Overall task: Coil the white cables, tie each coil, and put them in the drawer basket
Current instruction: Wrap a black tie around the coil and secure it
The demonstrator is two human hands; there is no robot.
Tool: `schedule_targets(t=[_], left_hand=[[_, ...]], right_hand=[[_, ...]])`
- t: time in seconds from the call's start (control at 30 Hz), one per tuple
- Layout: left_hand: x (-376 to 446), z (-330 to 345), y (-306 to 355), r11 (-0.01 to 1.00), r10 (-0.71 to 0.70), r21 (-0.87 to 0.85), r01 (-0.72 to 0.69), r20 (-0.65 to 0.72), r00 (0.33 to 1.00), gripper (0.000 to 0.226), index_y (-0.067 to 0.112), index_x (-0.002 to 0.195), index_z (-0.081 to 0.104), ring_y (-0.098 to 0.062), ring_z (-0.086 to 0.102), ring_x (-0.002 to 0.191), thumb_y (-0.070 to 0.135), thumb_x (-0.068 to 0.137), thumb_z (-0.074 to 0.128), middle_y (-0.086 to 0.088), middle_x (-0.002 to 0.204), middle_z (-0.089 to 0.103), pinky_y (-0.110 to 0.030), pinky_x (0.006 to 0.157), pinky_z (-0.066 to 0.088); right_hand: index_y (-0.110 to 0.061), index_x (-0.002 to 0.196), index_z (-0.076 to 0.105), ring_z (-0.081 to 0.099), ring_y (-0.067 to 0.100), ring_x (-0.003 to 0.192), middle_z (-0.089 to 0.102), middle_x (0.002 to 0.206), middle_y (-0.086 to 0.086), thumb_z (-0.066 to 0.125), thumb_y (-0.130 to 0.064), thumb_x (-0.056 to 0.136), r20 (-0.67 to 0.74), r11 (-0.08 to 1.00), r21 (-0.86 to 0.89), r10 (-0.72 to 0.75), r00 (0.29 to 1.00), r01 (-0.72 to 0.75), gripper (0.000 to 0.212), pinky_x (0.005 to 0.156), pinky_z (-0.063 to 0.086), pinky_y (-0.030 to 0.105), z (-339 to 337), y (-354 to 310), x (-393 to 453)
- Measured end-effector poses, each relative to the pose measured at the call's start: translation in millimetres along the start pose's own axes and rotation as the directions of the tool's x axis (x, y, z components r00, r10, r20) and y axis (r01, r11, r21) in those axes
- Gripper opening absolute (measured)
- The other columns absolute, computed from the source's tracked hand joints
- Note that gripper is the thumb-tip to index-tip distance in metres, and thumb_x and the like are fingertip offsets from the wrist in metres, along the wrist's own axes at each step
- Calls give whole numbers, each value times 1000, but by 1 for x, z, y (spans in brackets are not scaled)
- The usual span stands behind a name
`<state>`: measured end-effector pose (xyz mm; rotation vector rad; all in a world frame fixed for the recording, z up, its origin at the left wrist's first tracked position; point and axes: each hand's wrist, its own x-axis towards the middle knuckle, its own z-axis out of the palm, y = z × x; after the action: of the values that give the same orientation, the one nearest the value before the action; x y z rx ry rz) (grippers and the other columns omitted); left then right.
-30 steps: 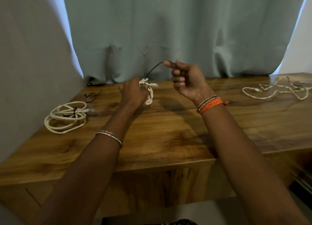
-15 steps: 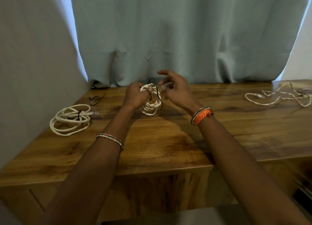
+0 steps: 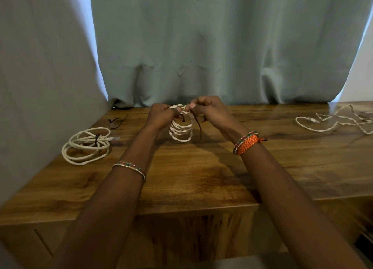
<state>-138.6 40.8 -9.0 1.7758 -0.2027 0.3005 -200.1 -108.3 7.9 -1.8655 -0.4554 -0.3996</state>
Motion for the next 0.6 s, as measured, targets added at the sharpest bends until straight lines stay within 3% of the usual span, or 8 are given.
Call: schedule_targets(t=[0.03,0.1,0.17,0.23,0.33,0.43,0.6], left_hand=[[0,0,0,998,-45,-39,45,14,999,12,1,72,68,-2,55,41,9,82,68,6,44,62,-13,47,42],[4,-2,-1,986,-123,-109,128,50,991,20,7,64,65,-9,57,47,9,84,65,6,43,62,-20,58,42],[7,-6,-2,975,-165,-139,173,67,984,24,11,62,65,-20,55,64,12,86,65,5,47,64,-29,68,37],[8,-6,-2,979,-151,-126,160,77,985,23,9,63,64,-18,56,61,11,86,65,5,47,65,-27,64,38],[2,-3,1,1000,-19,6,19,62,998,13,1,76,68,-2,59,47,10,86,65,3,52,66,-16,54,45],[1,0,0,939,174,302,-165,-4,985,16,6,89,72,-19,67,78,20,82,68,-11,82,72,-24,66,43],[-2,1,3,918,236,346,-196,-78,969,17,11,92,71,-28,65,91,23,81,68,-13,91,72,-28,73,45]], right_hand=[[5,96,67,58,7,73,65,84,8,55,-6,92,-5,999,-35,-10,1000,10,17,63,43,13,0,1,1],[-1,99,70,64,7,83,71,91,3,62,-8,88,-56,988,-148,-41,998,33,16,76,52,22,-4,8,4],[-9,97,73,65,4,74,71,82,-2,66,-16,86,-116,970,-236,-83,990,53,14,67,54,26,-6,12,5],[-9,95,71,60,1,58,67,72,-3,65,-17,88,-182,982,-183,-88,979,55,13,54,47,19,-5,9,3],[-9,86,69,59,7,56,65,66,1,61,-13,88,-273,989,-113,-118,955,90,9,51,47,21,-1,1,-1],[-12,75,68,53,6,50,60,58,-2,58,-12,88,-334,992,-97,-112,936,84,17,48,41,20,-2,-1,-1],[-15,66,65,52,9,46,59,53,0,54,-9,88,-348,998,19,-48,936,58,25,43,40,23,-3,0,0]])
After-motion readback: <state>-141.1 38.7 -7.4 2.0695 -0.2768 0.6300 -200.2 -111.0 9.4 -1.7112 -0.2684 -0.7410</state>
